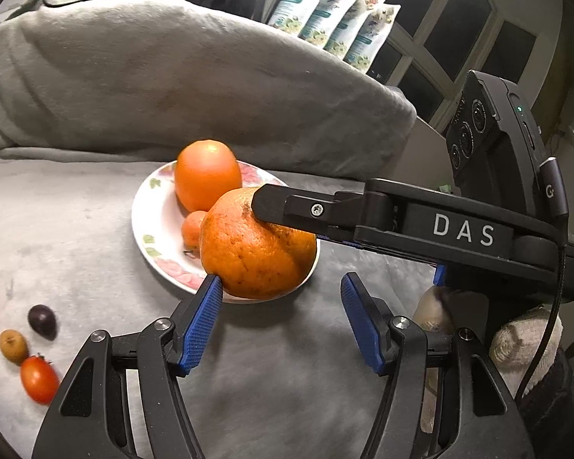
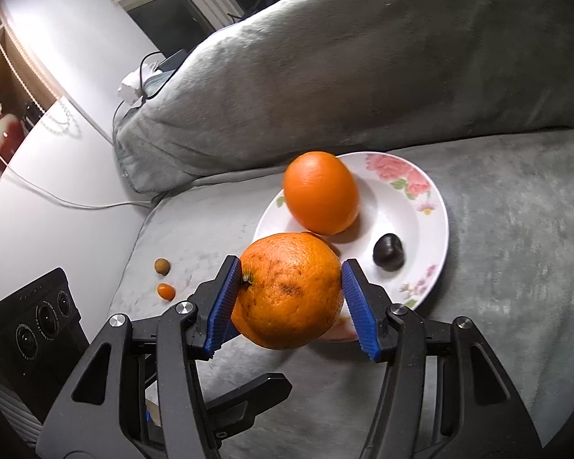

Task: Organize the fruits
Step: 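Lower the large tangerine onto the plate and open the right gripper, then grasp a dark plum with the right gripper while the left gripper grasps a brown round fruit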

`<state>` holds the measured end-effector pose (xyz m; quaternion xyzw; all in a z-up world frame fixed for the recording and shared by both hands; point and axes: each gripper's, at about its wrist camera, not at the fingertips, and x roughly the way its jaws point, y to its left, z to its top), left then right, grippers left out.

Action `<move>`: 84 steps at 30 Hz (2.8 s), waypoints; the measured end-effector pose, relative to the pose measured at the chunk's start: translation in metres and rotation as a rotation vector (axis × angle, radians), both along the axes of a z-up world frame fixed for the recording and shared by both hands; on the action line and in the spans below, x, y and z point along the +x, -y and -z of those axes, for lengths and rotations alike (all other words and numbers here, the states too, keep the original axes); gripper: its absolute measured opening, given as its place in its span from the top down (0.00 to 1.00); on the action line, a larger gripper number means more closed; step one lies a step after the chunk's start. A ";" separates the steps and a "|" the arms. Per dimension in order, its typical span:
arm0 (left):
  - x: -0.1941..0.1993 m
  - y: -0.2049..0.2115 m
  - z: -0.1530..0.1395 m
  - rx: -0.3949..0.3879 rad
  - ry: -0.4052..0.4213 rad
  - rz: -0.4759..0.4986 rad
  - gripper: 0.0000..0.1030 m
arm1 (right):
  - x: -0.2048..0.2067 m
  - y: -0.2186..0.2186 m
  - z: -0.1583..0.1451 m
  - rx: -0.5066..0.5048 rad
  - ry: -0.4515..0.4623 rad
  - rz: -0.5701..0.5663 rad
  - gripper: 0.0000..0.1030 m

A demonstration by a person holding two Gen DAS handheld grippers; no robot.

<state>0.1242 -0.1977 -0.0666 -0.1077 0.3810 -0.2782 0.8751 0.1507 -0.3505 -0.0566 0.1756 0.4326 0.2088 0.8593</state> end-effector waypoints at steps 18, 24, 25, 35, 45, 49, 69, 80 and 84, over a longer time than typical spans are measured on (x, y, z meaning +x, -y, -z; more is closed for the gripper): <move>0.002 -0.006 0.000 0.016 0.020 -0.006 0.52 | 0.001 0.018 -0.004 -0.013 0.044 0.069 0.45; -0.003 -0.019 -0.002 0.019 0.020 -0.027 0.52 | -0.005 0.016 -0.005 -0.031 0.077 0.085 0.28; -0.005 -0.022 -0.002 0.017 0.020 -0.032 0.51 | -0.007 0.015 -0.006 -0.035 0.086 0.089 0.26; -0.020 -0.045 -0.006 0.032 0.052 -0.058 0.50 | -0.024 0.002 -0.017 -0.059 0.161 0.051 0.26; -0.043 -0.099 -0.005 0.053 0.063 -0.141 0.50 | -0.041 -0.020 -0.022 -0.077 0.203 -0.003 0.26; -0.053 -0.125 0.001 0.068 0.055 -0.195 0.50 | -0.049 -0.030 -0.024 -0.081 0.233 -0.027 0.26; -0.053 -0.187 0.025 0.058 -0.005 -0.307 0.65 | -0.065 -0.117 0.012 -0.174 0.177 -0.342 0.49; -0.035 -0.191 0.040 0.033 -0.074 -0.281 0.68 | -0.059 -0.151 0.035 -0.232 0.146 -0.446 0.58; -0.029 -0.189 0.044 0.034 -0.091 -0.269 0.68 | -0.051 -0.156 0.040 -0.267 0.133 -0.422 0.58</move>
